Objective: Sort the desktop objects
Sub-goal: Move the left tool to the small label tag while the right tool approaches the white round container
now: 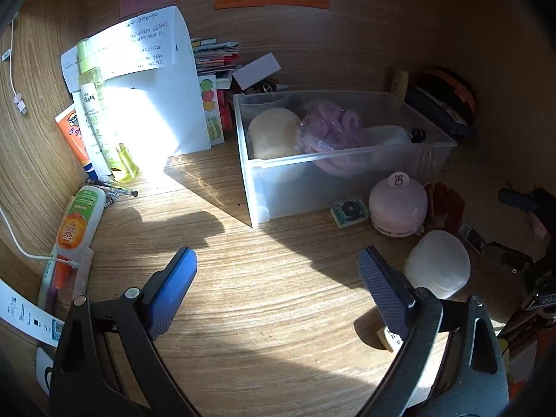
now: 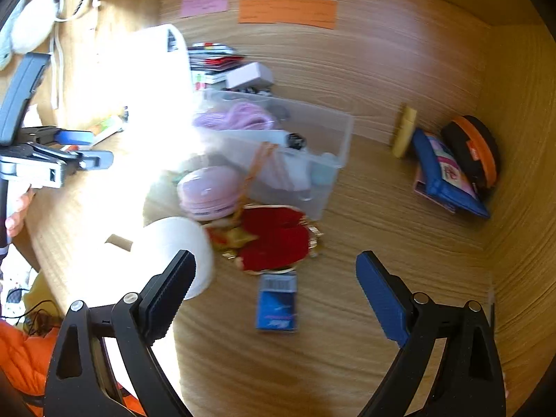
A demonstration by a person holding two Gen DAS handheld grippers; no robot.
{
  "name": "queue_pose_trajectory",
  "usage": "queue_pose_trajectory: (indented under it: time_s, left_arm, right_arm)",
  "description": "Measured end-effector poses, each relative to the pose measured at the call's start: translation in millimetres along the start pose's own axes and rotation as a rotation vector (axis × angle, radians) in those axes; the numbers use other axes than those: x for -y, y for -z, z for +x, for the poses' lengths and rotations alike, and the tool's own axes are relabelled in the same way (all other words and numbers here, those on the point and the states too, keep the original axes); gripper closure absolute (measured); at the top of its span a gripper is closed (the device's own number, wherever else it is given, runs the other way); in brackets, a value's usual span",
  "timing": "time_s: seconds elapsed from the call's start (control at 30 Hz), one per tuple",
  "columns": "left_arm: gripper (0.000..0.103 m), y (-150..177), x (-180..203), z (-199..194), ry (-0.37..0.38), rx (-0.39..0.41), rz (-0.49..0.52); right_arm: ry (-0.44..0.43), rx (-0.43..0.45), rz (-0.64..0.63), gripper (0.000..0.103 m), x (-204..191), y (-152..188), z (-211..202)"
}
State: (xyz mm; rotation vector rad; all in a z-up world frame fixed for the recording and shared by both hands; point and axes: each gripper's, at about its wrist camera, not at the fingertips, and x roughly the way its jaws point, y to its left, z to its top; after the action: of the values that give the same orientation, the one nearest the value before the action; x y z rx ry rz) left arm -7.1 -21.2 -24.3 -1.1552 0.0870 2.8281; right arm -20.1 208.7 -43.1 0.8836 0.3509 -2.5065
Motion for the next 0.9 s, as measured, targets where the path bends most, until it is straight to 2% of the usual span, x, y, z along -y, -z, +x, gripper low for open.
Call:
queue_pose_trajectory:
  time_s: [0.3,0.4,0.6,0.73,0.83,0.9]
  left_arm:
    - [0.008,30,8,-10,0.024,-0.007,0.038]
    - [0.008,37,6,-11,0.021,-0.02,0.056]
    - [0.008,48,3,-14,0.061,-0.045,0.07]
    - [0.008,53,8,-17,0.07,-0.046,0.099]
    - [0.008,57,12,-17,0.087,-0.055,0.112]
    - [0.008,58,15,-15,0.101,-0.064,0.119]
  right_arm:
    - [-0.097,-0.088,0.009,0.011,-32,14,16]
    - [-0.102,-0.088,-0.001,0.011,-43,16,20]
    - [-0.123,-0.09,-0.04,0.011,-59,12,30]
    - [-0.159,-0.12,-0.026,0.012,-63,8,40]
    - [-0.183,-0.137,0.014,0.02,-59,6,47]
    - [-0.168,-0.134,0.02,0.025,-59,6,49]
